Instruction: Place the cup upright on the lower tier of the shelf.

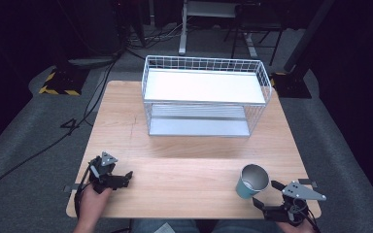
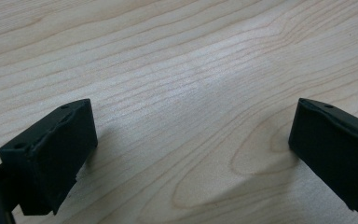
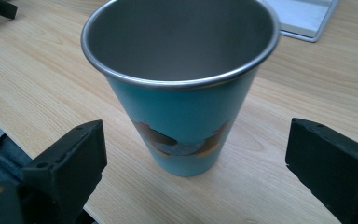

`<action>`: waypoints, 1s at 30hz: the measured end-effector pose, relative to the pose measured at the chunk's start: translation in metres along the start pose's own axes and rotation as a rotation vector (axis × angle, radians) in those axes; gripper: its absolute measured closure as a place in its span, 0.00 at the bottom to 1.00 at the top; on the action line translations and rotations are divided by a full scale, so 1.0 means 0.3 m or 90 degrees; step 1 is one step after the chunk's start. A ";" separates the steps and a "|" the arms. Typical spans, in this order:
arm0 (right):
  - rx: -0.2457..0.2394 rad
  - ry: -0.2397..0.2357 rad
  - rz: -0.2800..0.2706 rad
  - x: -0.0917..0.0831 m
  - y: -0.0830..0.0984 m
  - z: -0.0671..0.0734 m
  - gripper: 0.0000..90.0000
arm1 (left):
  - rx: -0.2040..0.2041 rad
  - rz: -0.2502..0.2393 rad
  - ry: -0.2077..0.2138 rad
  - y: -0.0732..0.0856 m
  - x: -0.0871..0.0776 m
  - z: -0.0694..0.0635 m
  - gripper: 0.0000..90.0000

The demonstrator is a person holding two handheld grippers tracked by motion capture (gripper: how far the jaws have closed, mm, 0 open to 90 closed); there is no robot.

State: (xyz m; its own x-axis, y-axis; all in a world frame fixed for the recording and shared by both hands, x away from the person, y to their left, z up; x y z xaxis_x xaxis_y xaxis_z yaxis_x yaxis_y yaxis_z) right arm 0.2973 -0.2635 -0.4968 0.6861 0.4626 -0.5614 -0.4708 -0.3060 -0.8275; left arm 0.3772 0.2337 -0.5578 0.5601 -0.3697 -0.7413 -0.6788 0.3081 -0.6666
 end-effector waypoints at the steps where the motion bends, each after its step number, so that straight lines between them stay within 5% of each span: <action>1: -0.002 0.003 0.005 0.011 0.004 0.006 0.06 | 0.001 -0.001 -0.001 0.000 0.000 0.001 0.02; 16: 0.002 0.019 0.027 0.105 0.026 0.010 0.07 | 0.000 -0.001 -0.001 -0.001 0.001 0.001 0.02; 30: 0.005 0.022 0.000 0.160 0.015 0.032 0.16 | 0.003 0.000 0.002 0.001 -0.001 0.000 0.02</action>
State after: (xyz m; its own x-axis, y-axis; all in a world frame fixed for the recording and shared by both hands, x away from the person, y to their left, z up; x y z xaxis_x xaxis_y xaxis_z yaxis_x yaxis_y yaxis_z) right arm 0.3226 -0.2348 -0.5274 0.7054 0.4333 -0.5610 -0.4744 -0.2995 -0.8278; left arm 0.3769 0.2337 -0.5578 0.5586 -0.3721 -0.7413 -0.6767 0.3123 -0.6667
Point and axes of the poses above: each handheld gripper's, and its own axes: x roughly forward along the jaws, y roughly out of its underside, z roughly to its left, the point moved 7 cm from there along x, roughly forward along the jaws, and after that the axes turned 4 degrees about y, right-handed, at the moved point
